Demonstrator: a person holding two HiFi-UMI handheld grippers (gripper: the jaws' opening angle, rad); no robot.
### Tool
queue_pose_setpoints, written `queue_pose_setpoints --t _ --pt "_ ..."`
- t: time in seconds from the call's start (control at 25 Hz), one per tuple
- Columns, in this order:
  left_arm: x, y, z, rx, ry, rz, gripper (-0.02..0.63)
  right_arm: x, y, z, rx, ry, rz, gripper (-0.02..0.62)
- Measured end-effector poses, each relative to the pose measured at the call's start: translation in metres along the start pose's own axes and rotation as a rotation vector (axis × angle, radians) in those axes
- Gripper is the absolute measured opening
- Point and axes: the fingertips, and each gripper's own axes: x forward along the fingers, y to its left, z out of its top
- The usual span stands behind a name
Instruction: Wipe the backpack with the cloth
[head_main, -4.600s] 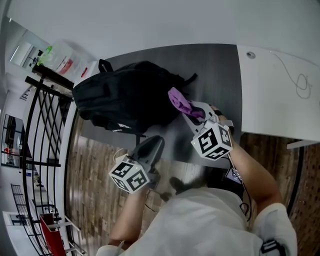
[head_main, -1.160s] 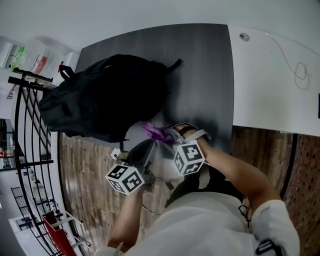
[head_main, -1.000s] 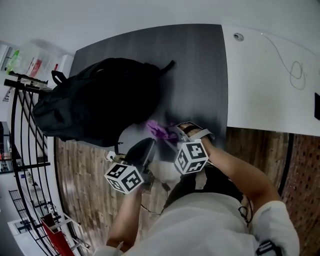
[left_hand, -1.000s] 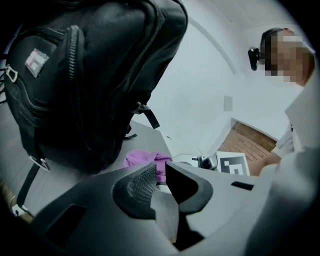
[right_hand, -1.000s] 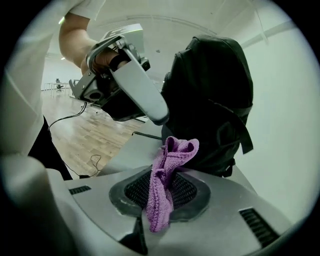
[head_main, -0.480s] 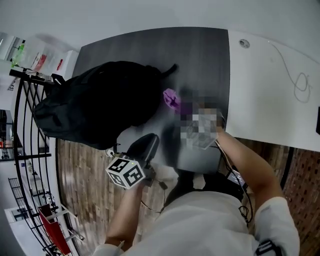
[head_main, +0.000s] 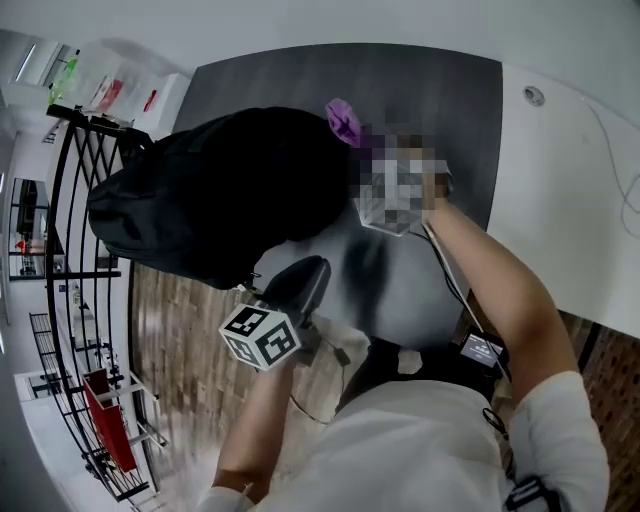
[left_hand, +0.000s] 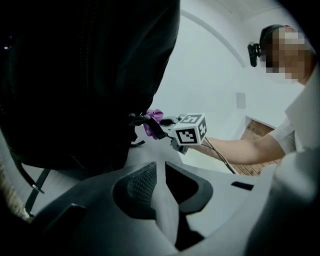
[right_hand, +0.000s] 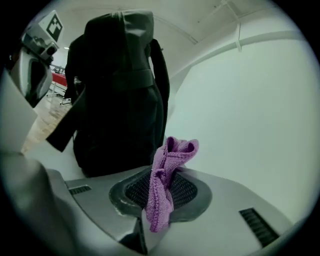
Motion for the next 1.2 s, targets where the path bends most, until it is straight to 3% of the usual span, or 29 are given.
queue_pose_setpoints --t 0.16,0.52,1.2 --pt "-0.002 0.004 -0.001 -0.006 0.002 0.015 0.057 0.019 -0.010 0.018 0.009 -0.022 -0.031 0.078" --pt "-0.005 0.007 -0.008 -0.013 0.013 0.015 0.057 0.017 0.081 0.025 -0.086 -0.066 0.120 0.077" --pt "-0.021 0.001 -0.026 -0.030 0.014 0.007 0.057 -0.016 0.168 0.019 -0.065 -0.054 0.210 0.077"
